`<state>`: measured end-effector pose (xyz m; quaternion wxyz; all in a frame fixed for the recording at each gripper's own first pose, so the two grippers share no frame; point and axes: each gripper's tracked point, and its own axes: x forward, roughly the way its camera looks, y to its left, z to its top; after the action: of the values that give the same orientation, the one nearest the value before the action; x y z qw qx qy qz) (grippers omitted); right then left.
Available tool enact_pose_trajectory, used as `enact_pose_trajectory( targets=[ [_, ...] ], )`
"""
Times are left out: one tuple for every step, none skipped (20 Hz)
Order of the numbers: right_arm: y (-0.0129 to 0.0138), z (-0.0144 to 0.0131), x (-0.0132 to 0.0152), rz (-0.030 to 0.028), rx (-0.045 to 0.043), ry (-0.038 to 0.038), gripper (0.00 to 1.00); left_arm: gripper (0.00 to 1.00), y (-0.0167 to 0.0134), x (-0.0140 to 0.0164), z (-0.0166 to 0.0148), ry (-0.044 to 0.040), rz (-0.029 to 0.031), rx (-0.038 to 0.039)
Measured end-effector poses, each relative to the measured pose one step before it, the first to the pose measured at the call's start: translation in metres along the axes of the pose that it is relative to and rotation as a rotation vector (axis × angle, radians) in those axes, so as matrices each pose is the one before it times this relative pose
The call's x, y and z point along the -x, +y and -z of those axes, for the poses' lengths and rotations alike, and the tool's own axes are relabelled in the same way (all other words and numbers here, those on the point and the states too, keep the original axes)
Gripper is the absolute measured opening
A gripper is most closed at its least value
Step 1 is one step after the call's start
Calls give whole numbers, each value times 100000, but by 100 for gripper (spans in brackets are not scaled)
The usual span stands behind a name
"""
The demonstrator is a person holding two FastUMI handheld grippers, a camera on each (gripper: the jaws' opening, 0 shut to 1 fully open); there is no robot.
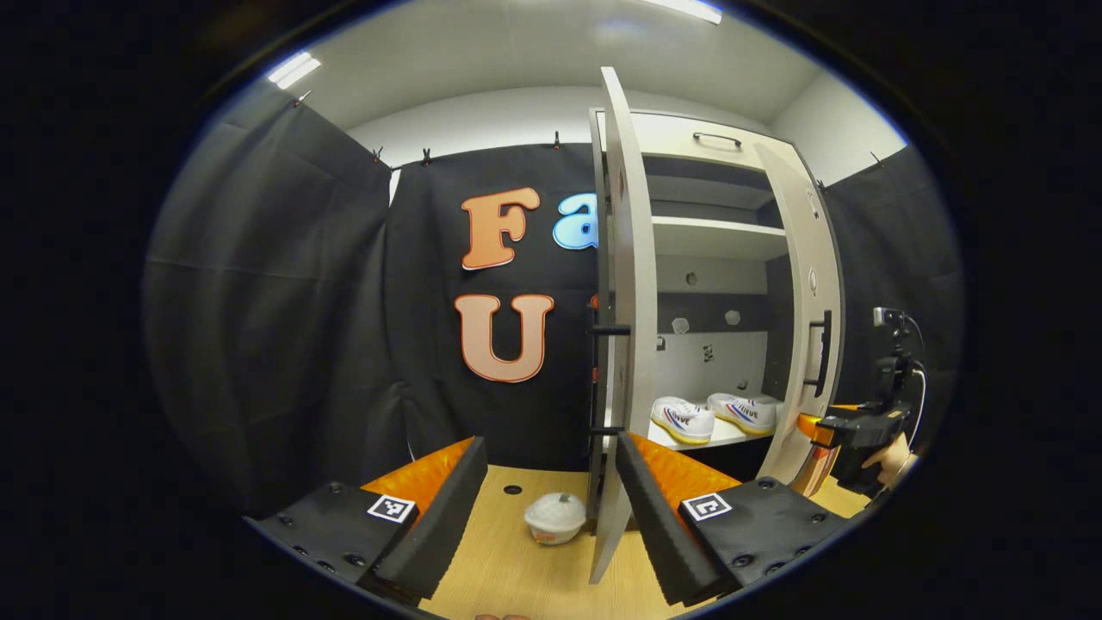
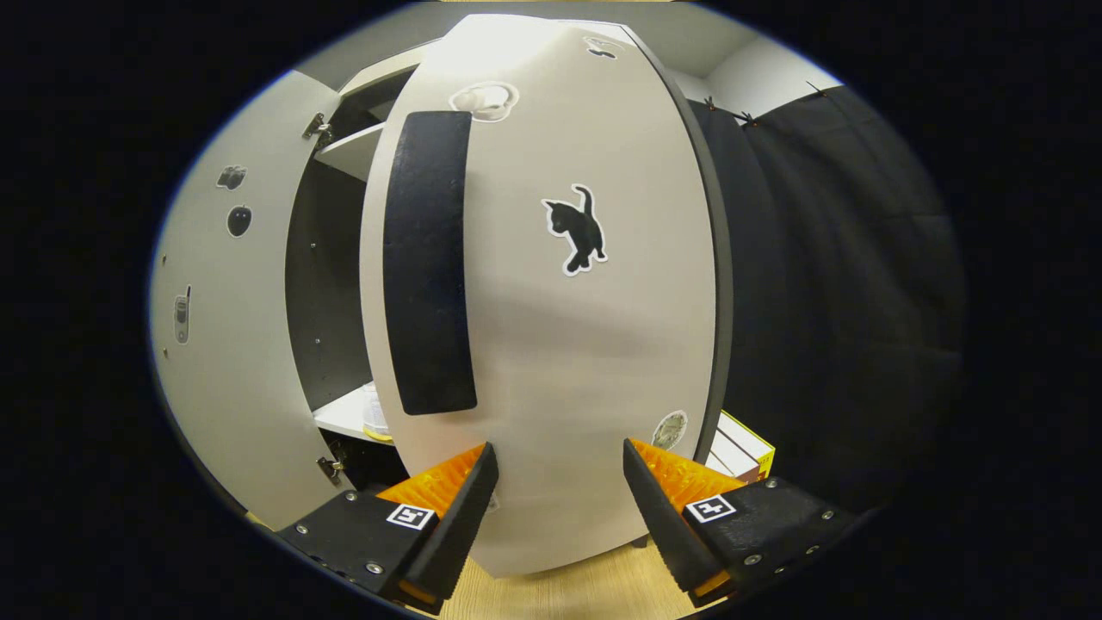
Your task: Grab one shoe with the right hand and put it into the shoe cabinet, grab the other shoe with the left hand and put it into the shoe cabinet; then close the right door with the right hand and the left door with the left hand.
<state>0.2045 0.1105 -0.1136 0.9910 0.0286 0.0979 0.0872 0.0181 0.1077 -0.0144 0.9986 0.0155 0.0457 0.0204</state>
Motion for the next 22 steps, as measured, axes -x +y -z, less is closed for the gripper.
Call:
enact_pose_trajectory(
  targets=[
    [49, 47, -19, -64, 250, 166, 91, 95, -32, -594, 983, 1296, 563, 654],
    [33, -60, -82, -92, 218, -110, 91, 95, -67, -505, 842, 681, 516, 103],
    [3, -9, -82, 5, 141, 107, 91, 97, 70, -669, 924, 1037, -50, -530],
    [33, -17, 91, 83, 83, 86, 91, 96, 89, -551, 678, 649, -24, -473],
    [52, -16, -38, 221, 323, -98, 91, 96, -64, -545, 563, 424, 400, -251],
    [-29, -55, 43, 341, 406, -183, 91, 97, -205, -439, 550, 273, 916, 32],
    [26, 31, 38, 361, 430, 95, 91, 96, -332, -550, 387, 173, 1543, 491],
    [114, 135, 135, -29, 72, 462, 91, 97, -228, -537, 493, 673, 1333, 945],
    [222, 154, 104, -571, -196, 634, 91, 97, -52, -383, 465, 768, 158, 729],
    [59, 69, 228, -105, 132, 52, 91, 96, 137, -231, 354, 715, -558, -119],
    [-151, 34, 468, 35, 517, -339, 92, 94, 34, -381, 292, 522, -10, 50],
    [-219, 25, 557, 124, 963, -502, 92, 98, 92, -400, 39, -28, 273, 772],
    [-288, 83, 722, 257, 1178, -204, 92, 96, -182, -141, -114, -583, 809, 381],
    [-359, 73, 651, 384, 942, -274, 92, 96, -113, 60, 139, 113, 450, 257],
    [-282, 17, 623, 104, 648, -260, 92, 96, -142, 21, -35, -214, 107, -469],
    [-301, -32, 536, 113, 417, -266, 92, 96, -167, 439, 319, 24, -1, -858],
    [-311, -51, 602, -29, 333, -355, 92, 96, -168, 178, -17, -78, -220, -484],
    [-238, -143, 672, -51, 164, -489, 93, 96, -325, 8, 61, 298, 509, 397],
    [-246, -126, 429, -20, -72, -521, 92, 96, -646, -3, 159, 796, 1618, 1185],
    [-235, -179, 253, -137, -227, -332, 92, 96, -709, -163, 129, 735, 1970, 908],
    [-323, -102, 408, -24, -206, -249, 92, 95, -753, -15, 70, 480, 1718, 370],
    [-266, -195, 462, 134, -69, -264, 92, 95, -782, 8, 70, -110, 1310, -275]
  ],
)
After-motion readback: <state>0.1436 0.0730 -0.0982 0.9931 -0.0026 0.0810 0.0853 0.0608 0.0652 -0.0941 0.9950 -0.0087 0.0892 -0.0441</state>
